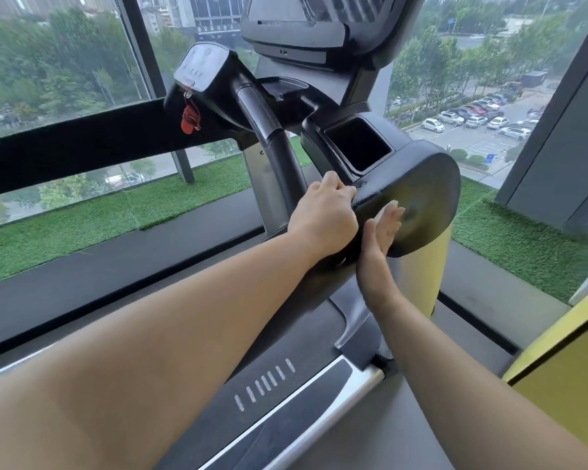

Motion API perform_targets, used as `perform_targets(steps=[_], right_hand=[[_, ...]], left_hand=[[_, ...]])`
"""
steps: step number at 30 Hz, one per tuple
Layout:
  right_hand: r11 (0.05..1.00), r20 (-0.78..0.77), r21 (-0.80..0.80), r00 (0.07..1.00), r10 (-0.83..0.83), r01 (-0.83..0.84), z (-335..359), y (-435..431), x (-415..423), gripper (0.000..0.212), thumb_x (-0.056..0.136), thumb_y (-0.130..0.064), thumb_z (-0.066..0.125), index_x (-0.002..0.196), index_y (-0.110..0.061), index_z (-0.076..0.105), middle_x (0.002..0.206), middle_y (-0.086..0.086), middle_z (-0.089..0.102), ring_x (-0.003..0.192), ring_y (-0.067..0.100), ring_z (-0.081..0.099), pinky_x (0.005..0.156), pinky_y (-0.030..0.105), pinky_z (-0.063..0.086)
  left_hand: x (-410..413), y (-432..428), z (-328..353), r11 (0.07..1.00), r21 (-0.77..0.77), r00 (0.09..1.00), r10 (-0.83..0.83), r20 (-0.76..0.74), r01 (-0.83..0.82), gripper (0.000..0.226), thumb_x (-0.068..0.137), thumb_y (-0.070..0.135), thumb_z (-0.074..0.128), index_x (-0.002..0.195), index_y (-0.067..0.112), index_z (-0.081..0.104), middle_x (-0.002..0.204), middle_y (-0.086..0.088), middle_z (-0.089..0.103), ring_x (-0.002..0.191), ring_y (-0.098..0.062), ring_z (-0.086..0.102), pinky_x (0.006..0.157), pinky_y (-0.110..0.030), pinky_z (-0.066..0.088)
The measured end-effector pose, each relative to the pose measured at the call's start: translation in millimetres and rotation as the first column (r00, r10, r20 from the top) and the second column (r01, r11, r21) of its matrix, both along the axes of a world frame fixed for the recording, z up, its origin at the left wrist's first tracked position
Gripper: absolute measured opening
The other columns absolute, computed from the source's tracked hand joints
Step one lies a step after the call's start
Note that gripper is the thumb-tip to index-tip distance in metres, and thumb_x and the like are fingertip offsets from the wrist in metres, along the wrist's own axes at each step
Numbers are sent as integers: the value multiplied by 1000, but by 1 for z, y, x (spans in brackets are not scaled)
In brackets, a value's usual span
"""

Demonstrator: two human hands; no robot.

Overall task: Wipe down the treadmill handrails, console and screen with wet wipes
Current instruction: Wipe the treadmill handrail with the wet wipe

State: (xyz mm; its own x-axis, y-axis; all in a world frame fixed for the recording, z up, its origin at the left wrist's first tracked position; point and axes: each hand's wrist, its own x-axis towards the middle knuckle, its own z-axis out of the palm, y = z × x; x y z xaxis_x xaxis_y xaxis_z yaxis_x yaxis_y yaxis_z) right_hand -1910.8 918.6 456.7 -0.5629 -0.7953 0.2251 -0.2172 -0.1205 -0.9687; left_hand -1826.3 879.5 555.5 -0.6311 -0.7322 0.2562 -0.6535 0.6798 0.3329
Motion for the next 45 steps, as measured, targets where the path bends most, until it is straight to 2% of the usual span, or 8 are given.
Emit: perform_targets(steps=[4,9,16,20,27,32,37,45], right_hand=[[987,-315,-14,938,147,-159,-27,15,1,52,101,-39,17,140,-36,-18,144,-24,-31,129,-9,-36,107,14,-21],[997,185,34,980,-73,67,-1,-7,-9,56,102,-47,13,150,-31,-10,156,-13,-21,142,3,-19,119,39,-10],[991,-240,-40,964,116,-129,-16,16,13,51,105,-30,18,141,-36,-18,147,-19,-30,134,0,-33,112,27,-20],[997,76,19,994,-80,78,11,-6,-6,54,104,-36,17,150,-25,-9,156,-7,-24,142,11,-24,117,40,-14],[991,-435,-1,892,119,-132,-12,10,-3,52,101,-39,16,142,-33,-14,144,-22,-29,131,-5,-35,108,17,-23],[998,-35,38,998,-49,50,11,-6,-8,55,104,-36,17,149,-26,-12,155,-9,-25,140,8,-27,116,37,-17],[990,-386,-24,915,120,-140,-16,15,9,50,101,-39,15,137,-39,-20,143,-21,-33,126,-10,-40,105,13,-24],[999,283,12,958,-51,50,-1,-4,9,58,99,-54,14,150,-33,-5,158,-14,-12,144,2,-11,118,31,-5]], left_hand=[[-1,1,0,1000,-8,1000,2,-12,-2,40,95,12,35,132,11,50,126,-6,42,117,-24,39,96,-31,34],[1,0,0,1000,7,1000,0,-10,0,40,95,11,35,131,11,51,124,-6,42,117,-24,39,97,-32,34],[1,-1,-1,1000,3,1000,6,-26,-6,39,95,11,35,129,10,53,124,-5,44,117,-23,40,94,-28,32],[2,0,3,1000,29,999,8,-33,-8,38,94,8,33,125,8,56,124,-4,45,117,-23,40,95,-27,32],[4,1,4,1000,20,999,4,-32,-4,39,95,11,34,128,11,55,128,-3,45,121,-22,39,98,-29,32],[3,1,3,1000,26,1000,4,-25,-3,40,94,9,33,128,11,55,126,-3,45,119,-22,40,97,-27,32],[3,2,3,1000,16,999,1,-36,0,40,95,11,34,130,11,54,128,-3,45,120,-21,39,96,-26,31],[3,1,2,1000,18,1000,-11,-24,12,43,95,8,33,135,12,50,128,-3,45,120,-22,39,96,-25,31]])
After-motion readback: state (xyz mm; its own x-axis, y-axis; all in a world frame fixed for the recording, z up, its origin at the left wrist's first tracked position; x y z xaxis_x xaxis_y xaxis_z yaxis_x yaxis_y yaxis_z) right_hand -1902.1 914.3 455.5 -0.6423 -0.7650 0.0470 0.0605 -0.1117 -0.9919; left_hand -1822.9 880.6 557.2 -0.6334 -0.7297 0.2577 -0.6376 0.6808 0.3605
